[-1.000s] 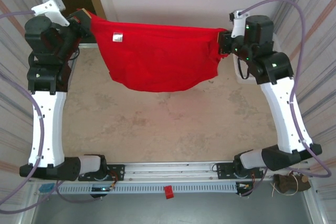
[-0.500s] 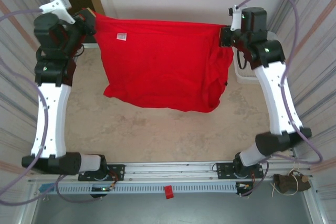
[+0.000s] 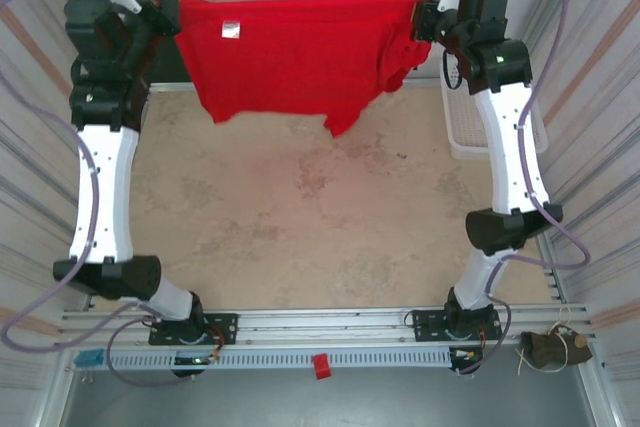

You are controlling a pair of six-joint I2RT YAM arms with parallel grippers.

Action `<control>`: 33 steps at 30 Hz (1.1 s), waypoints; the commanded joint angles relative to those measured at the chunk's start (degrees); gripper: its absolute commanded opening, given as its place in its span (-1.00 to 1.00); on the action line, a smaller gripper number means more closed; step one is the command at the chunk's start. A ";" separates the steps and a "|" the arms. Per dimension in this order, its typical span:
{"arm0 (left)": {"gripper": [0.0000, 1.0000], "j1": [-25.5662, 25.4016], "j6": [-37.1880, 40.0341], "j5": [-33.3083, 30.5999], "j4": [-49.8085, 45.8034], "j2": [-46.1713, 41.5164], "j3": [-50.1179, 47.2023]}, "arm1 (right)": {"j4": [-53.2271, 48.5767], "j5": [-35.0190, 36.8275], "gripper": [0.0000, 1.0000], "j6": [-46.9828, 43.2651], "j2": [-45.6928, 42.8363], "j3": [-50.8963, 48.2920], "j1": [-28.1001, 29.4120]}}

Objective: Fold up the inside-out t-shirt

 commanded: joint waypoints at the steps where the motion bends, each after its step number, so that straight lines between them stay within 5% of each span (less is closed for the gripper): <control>1: -1.00 -0.40 -0.46 0.62 3.55 -10.80 -11.03 | 8.29 -0.29 -1.00 3.14 -10.41 -16.68 -0.36; 5: -1.00 -6.26 -0.65 -0.62 3.96 -25.02 -33.92 | 17.87 -0.50 -1.00 7.27 -22.09 -47.35 -0.01; 9: -1.00 -17.85 -2.94 -8.15 2.86 -39.35 -57.09 | 24.67 1.15 -1.00 11.99 -27.34 -73.49 1.33; 14: -1.00 -34.07 -11.92 -18.83 3.61 -52.23 -78.67 | 25.55 5.05 -1.00 15.70 -25.78 -88.50 3.51; 16: -1.00 -39.51 -12.61 -22.97 2.44 -54.84 -81.63 | 23.72 5.64 -0.54 17.25 -25.03 -90.01 3.68; 18: -0.35 -43.11 -11.23 -26.40 -0.17 -55.84 -80.63 | 19.54 7.87 -0.02 19.22 -25.51 -89.58 4.03; 20: 0.25 -43.80 -9.45 -27.49 -3.41 -55.45 -77.06 | 14.83 10.27 0.27 21.97 -27.88 -88.58 4.05; 22: 0.45 -43.84 -6.73 -27.76 -5.80 -54.26 -72.62 | 10.34 12.82 0.31 24.71 -31.38 -87.44 4.16; 27: 0.72 -41.28 1.25 -27.44 -4.59 -43.95 -63.61 | 8.46 12.32 0.35 28.18 -37.20 -85.46 3.88; 33: 0.73 -24.45 4.62 -5.40 4.37 -14.75 -50.83 | 13.83 6.69 0.25 29.61 -24.55 -77.89 3.68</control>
